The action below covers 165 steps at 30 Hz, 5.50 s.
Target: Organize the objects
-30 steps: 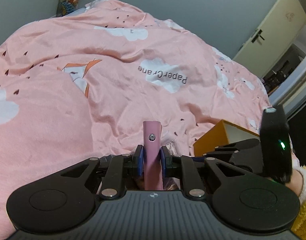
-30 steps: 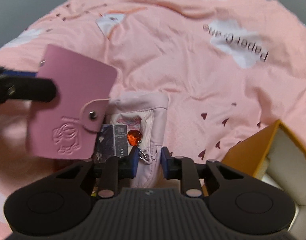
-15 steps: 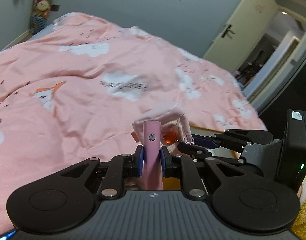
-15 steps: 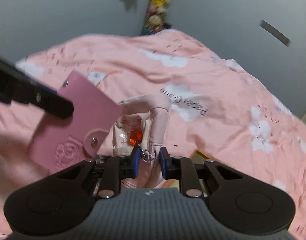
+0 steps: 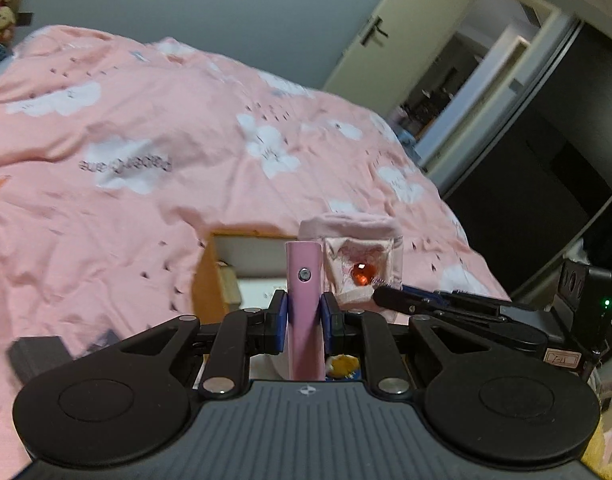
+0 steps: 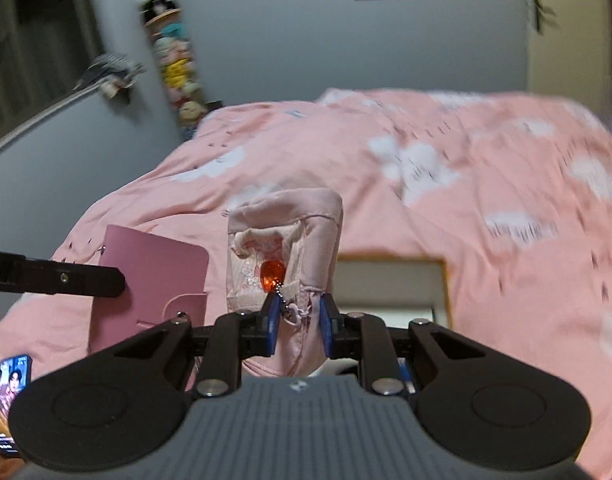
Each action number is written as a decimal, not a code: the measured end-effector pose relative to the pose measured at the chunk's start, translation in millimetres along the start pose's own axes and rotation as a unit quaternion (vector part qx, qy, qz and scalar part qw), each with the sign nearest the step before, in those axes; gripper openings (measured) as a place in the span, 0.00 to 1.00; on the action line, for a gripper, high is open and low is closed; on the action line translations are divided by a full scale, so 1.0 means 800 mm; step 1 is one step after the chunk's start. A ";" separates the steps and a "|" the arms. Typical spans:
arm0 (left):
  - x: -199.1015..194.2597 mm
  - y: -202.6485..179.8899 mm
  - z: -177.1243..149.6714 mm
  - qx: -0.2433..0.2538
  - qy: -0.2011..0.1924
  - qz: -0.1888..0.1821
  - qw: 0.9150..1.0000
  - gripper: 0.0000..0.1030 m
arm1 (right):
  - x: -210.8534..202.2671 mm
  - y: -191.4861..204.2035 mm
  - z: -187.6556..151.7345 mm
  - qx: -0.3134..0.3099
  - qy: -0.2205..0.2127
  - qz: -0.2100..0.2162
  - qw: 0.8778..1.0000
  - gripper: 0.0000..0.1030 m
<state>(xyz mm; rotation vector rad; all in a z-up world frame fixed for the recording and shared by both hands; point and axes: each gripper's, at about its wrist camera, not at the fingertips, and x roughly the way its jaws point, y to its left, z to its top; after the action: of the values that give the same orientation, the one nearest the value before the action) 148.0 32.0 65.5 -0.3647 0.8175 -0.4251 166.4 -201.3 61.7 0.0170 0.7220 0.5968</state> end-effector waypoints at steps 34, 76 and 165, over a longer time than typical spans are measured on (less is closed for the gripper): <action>0.207 -0.012 -0.036 0.087 0.194 0.142 0.967 0.21 | 0.013 -0.058 -0.051 0.079 0.014 -0.047 0.996 0.22; 0.054 0.043 -0.115 -0.052 0.003 0.179 0.983 0.33 | 0.079 0.046 -0.095 -0.080 0.109 -0.043 0.990 0.44; 0.058 0.064 -0.094 -0.056 0.013 0.150 0.987 0.33 | 0.130 0.028 -0.049 -0.031 0.112 0.045 0.992 0.36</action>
<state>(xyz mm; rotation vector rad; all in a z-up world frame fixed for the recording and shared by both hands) 130.5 41.8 -35.0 -0.3342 0.9081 -0.1042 192.0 -135.9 -27.6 -0.0762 0.9243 0.7142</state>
